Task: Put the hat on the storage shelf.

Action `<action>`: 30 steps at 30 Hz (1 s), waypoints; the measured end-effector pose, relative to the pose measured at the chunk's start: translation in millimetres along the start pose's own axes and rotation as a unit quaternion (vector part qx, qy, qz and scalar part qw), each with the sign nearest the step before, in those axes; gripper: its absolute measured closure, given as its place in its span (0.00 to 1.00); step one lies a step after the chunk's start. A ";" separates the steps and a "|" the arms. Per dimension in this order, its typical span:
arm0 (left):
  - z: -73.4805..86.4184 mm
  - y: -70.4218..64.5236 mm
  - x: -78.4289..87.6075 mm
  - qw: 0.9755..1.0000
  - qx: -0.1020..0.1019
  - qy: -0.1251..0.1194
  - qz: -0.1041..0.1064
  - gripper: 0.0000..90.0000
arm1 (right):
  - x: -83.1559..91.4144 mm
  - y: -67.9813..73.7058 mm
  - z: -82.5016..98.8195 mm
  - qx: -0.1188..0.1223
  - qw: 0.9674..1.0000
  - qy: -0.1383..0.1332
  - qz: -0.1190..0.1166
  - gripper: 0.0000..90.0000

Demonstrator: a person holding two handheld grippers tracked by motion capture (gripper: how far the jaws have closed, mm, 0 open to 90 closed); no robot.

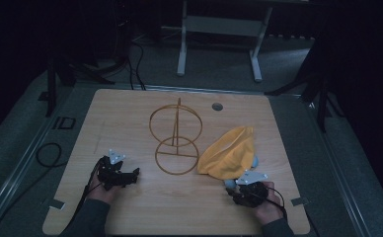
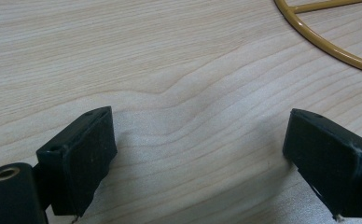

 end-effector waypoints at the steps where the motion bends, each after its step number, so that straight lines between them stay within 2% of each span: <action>1: 0.0 -0.1 -0.1 1.000 0.000 0.000 0.000 0.11 | -1.5 -0.4 0.3 -0.001 1.000 0.001 -0.002 0.58; 4: 0.0 -0.1 -0.1 1.000 0.000 0.000 0.000 0.11 | -4.4 -3.5 1.6 -0.005 1.000 0.005 0.005 0.58; 6: -0.1 -0.1 -0.1 1.000 0.001 -0.001 0.000 0.11 | -7.2 -4.9 4.9 -0.012 1.000 0.018 0.006 0.60; 10: -0.1 -0.2 -0.2 1.000 0.001 -0.001 0.000 0.11 | -7.7 -5.5 5.2 -0.026 0.999 0.015 -0.010 0.62; 13: -0.1 -0.2 -0.2 1.000 0.001 -0.001 0.000 0.11 | -7.9 -7.0 5.4 -0.032 0.999 0.016 -0.008 0.61; 18: -0.1 -0.2 -0.2 1.000 0.001 -0.001 0.000 0.11 | -7.9 -3.3 0.6 -0.014 1.000 -0.003 0.000 0.54; 19: -0.1 -0.2 -0.2 1.000 0.001 -0.001 0.000 0.11 | -7.5 -2.6 -2.3 -0.005 1.000 -0.012 0.004 0.53; 22: -0.1 -0.1 -0.1 1.000 0.001 0.000 0.000 0.11 | -7.0 -2.0 -8.2 0.001 1.000 -0.026 0.006 0.54; 27: -0.2 -0.2 -0.3 1.000 0.001 -0.001 -0.001 0.11 | -16.4 -3.9 -2.8 0.007 1.000 0.003 0.007 0.61; 30: -0.2 -0.3 -0.3 1.000 0.002 -0.001 -0.001 0.11 | -16.8 -4.4 -2.8 -0.005 1.000 0.003 -0.004 0.68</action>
Point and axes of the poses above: each handheld gripper's, and its own axes: x roughly backward along the jaws, z roughly out of its underside, y roughly to its left, the point moved 8 cm from there along -x, roughly forward along the jaws, and after that the axes turned 8 degrees about -y, right-handed, at the moved point
